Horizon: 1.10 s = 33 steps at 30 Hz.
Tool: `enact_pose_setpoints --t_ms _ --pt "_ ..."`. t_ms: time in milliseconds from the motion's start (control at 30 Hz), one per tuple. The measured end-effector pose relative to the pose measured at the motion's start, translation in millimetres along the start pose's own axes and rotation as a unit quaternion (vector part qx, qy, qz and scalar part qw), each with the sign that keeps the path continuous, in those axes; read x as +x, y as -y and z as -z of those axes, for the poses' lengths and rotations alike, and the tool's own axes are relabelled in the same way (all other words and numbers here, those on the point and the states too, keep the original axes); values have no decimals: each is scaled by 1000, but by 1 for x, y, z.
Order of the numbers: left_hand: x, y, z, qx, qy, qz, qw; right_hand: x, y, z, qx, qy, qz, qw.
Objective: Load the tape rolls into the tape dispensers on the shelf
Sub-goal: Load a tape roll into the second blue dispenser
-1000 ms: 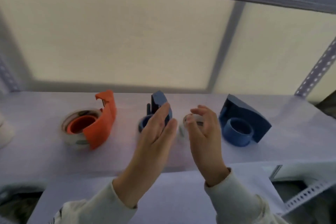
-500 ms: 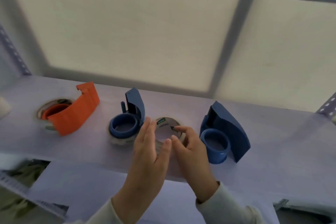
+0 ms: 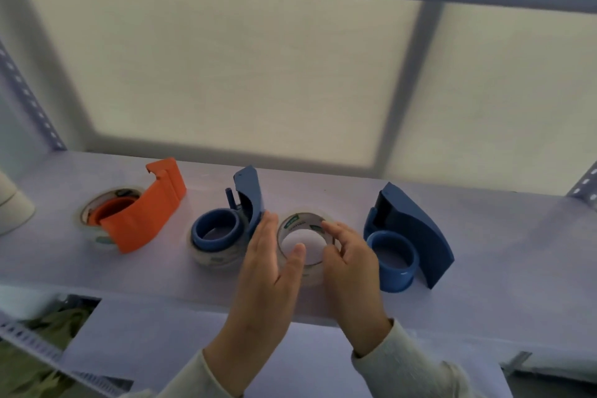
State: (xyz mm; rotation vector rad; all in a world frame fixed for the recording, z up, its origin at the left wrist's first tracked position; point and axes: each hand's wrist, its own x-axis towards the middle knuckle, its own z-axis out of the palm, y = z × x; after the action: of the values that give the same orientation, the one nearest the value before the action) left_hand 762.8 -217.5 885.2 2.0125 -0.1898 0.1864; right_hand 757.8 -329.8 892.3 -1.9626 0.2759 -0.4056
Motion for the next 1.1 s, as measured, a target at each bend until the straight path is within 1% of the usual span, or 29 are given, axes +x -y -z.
enact_pose_setpoints --t_ms 167,233,300,367,433,467,500,533,600,633,667,733,800,833,867,933,1000,1100 --pt "-3 -1 4 -2 8 -21 1000 0 2 5 -38 -27 39 998" --pt "-2 0 5 1 -4 -18 1000 1 2 6 -55 -27 50 997" --pt "0 3 8 26 -33 -28 999 1 4 7 -64 -23 54 996" --pt "3 9 13 95 -72 -87 989 2 5 6 -81 -20 52 995" --pt "9 17 21 207 -99 -159 960 2 5 4 -100 -8 58 993" --pt "12 22 26 259 -110 -179 943 2 4 3 -111 1 59 992" --pt "17 25 31 298 -117 -183 930 3 3 2 -121 11 58 991" --pt "21 29 35 320 -121 -169 924 4 2 1 -129 23 52 990" --pt "30 36 40 316 -118 -133 932 6 -2 -1 -147 40 42 987" --pt "32 39 40 296 -114 -125 940 6 -2 -2 -172 40 49 983" --pt "34 41 39 281 -111 -125 945 6 -3 -3 -218 34 76 972" --pt "35 44 38 274 -106 -133 947 3 0 -9 -322 46 160 932" --pt "36 46 39 276 -102 -138 946 1 0 -15 -406 90 236 878" --pt "36 47 40 277 -104 -142 945 1 -1 -15 -430 99 255 860" --pt "37 47 40 275 -106 -144 945 3 -3 -14 -439 100 261 854" --pt "40 48 41 268 -111 -143 946 9 -4 -11 -444 94 251 855" --pt "45 50 41 262 -115 -143 948 12 -2 -7 -446 65 240 860" --pt "54 54 47 275 -114 -117 947 19 -1 2 -417 16 220 882"
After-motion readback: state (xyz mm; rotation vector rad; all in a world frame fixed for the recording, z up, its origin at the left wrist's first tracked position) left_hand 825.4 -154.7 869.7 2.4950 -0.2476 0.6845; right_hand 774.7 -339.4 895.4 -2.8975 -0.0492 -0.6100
